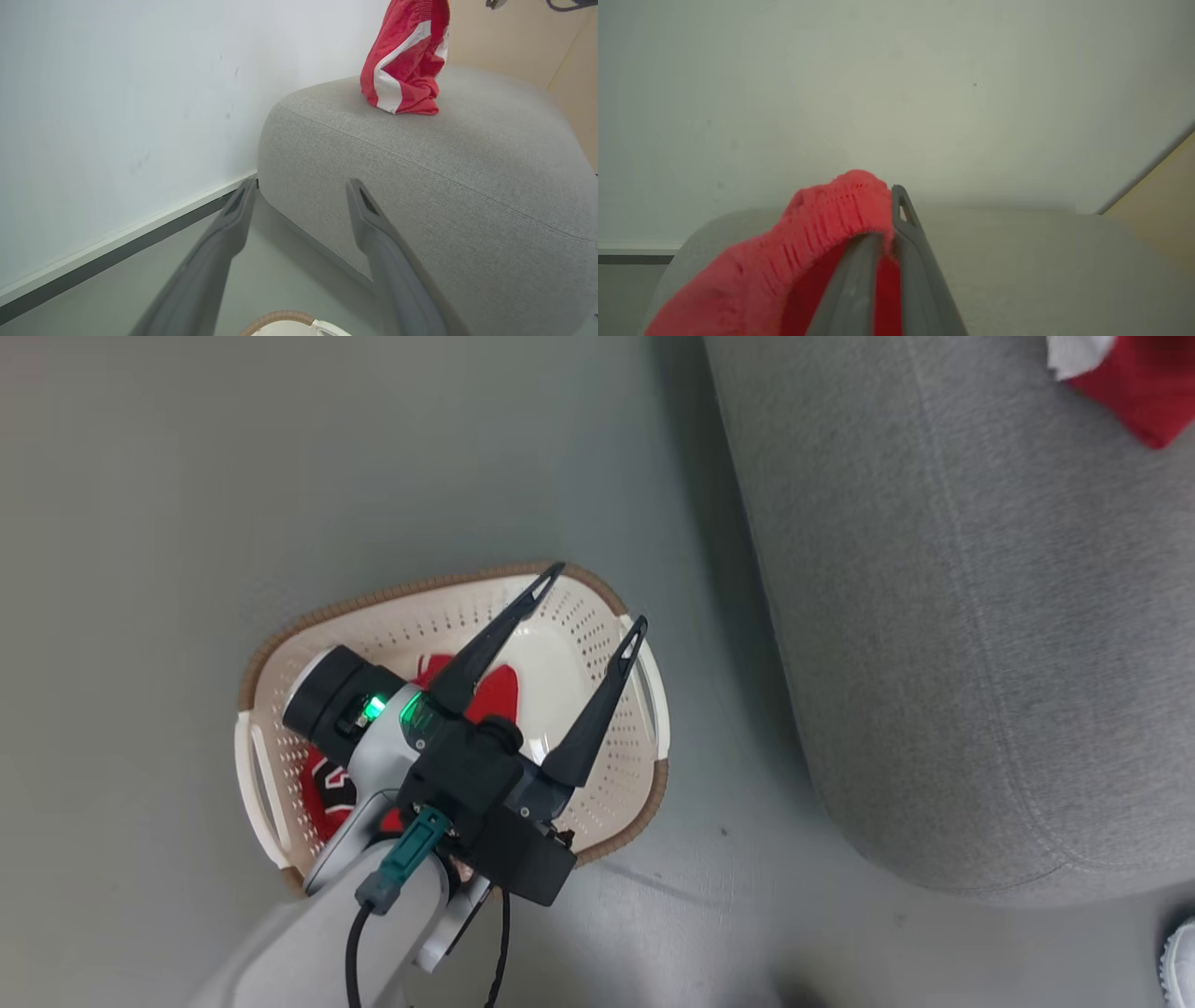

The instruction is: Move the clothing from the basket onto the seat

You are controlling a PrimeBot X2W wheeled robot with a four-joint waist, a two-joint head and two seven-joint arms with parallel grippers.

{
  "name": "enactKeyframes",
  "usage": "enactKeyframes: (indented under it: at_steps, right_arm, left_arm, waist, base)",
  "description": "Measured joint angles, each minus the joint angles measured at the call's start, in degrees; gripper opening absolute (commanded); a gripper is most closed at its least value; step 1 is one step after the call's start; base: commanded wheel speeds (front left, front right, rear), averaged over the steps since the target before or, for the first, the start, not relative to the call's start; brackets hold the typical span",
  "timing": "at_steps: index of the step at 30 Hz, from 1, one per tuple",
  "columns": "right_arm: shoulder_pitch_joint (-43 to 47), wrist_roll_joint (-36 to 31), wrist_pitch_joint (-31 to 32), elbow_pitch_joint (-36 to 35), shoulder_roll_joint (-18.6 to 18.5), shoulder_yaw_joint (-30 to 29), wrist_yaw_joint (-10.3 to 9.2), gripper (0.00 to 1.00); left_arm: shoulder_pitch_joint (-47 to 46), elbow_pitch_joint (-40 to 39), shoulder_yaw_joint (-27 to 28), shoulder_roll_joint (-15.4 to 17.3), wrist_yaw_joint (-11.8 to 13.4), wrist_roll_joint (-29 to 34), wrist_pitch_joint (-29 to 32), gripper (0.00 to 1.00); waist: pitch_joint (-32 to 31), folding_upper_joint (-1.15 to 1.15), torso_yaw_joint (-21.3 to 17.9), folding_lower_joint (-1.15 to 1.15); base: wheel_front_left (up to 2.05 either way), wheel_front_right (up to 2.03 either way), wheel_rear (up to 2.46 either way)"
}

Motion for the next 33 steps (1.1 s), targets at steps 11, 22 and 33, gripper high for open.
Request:
enactKeyframes:
  at_steps: [11, 22, 33]
  right_arm:
    - [4.63, 1.53, -4.27, 8.66, 7.49, 0.86, -1.35, 0.0]
    - [6.22, 1.38, -7.65, 12.43, 8.78, 1.91, -0.56, 1.0]
    - [12.23, -1.11, -8.59, 11.98, 10.02, 4.65, 0.44, 1.0]
  left_arm:
    - [-1.02, 1.01, 1.01, 0.57, 0.02, 0.54, 0.25, 1.0]
    - [-1.39, 4.59, 2.63, -0.4, 0.1, 0.03, -0.81, 1.0]
    - [0.99, 8.84, 4.75, -2.07, 0.11, -2.14, -2.31, 1.0]
  waist:
    - [6.68, 0.0, -0.27, 0.0]
    - [4.52, -0.01, -0.3, -0.01]
    - [-2.27, -0.02, 0.04, -0.02]
  base:
    - [0.0, 0.0, 0.0]
    - [0.0, 0.0, 0.0]
    - [0.0, 0.0, 0.0]
